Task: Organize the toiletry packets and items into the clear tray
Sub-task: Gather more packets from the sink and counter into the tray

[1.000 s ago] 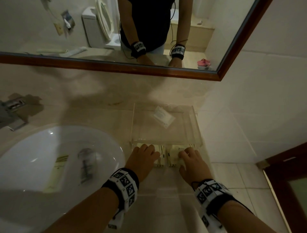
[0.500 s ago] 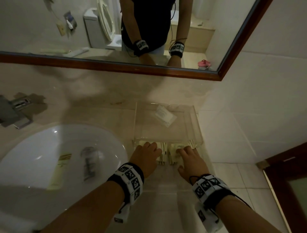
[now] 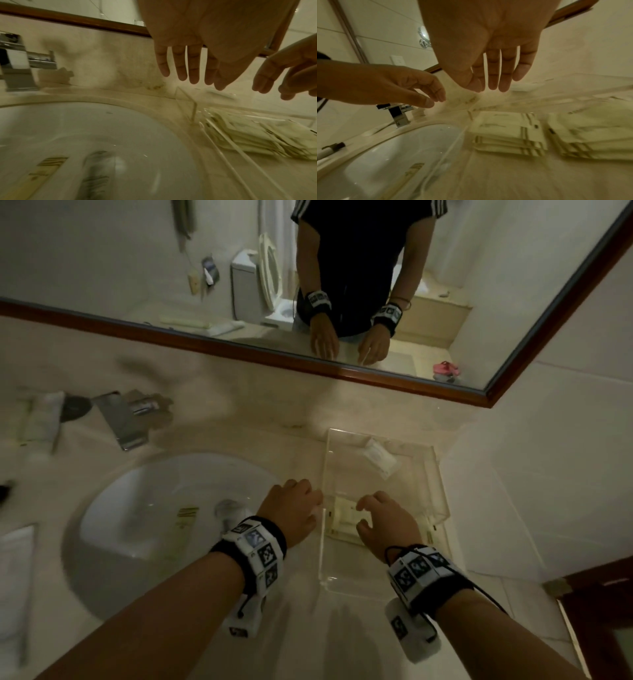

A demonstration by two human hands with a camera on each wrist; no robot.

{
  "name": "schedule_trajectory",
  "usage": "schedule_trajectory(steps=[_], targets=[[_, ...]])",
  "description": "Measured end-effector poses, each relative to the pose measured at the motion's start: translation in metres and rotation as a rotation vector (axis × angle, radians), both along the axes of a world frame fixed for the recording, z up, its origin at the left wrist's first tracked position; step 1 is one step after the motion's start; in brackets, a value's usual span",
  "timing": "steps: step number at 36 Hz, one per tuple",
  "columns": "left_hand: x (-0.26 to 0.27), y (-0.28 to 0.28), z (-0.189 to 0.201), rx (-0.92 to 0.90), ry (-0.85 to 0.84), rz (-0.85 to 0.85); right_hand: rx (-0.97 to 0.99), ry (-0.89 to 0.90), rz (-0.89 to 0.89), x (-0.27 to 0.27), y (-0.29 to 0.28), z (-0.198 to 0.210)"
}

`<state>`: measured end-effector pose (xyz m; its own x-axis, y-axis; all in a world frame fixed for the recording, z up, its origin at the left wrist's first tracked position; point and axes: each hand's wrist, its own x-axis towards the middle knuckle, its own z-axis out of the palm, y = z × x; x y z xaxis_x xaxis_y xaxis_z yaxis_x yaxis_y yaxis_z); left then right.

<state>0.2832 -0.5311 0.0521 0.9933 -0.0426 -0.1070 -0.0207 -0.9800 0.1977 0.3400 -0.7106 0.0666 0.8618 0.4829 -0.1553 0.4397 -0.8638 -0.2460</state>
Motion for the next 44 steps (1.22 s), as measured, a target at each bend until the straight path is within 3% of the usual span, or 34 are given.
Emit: schedule_trajectory(steps=[16,36,44], targets=[[-0.083,0.157,0.018,-0.008,0.015,0.114,-0.001,0.071,0.044,-0.064,0.143,0.025],[-0.147,0.238,0.013,-0.102,0.040,0.454,-0.043,0.213,0.308,-0.082,0.267,0.017],[-0.178,0.305,0.012,-0.135,0.056,0.597,-0.041,0.258,0.372,-0.109,0.348,0.015]])
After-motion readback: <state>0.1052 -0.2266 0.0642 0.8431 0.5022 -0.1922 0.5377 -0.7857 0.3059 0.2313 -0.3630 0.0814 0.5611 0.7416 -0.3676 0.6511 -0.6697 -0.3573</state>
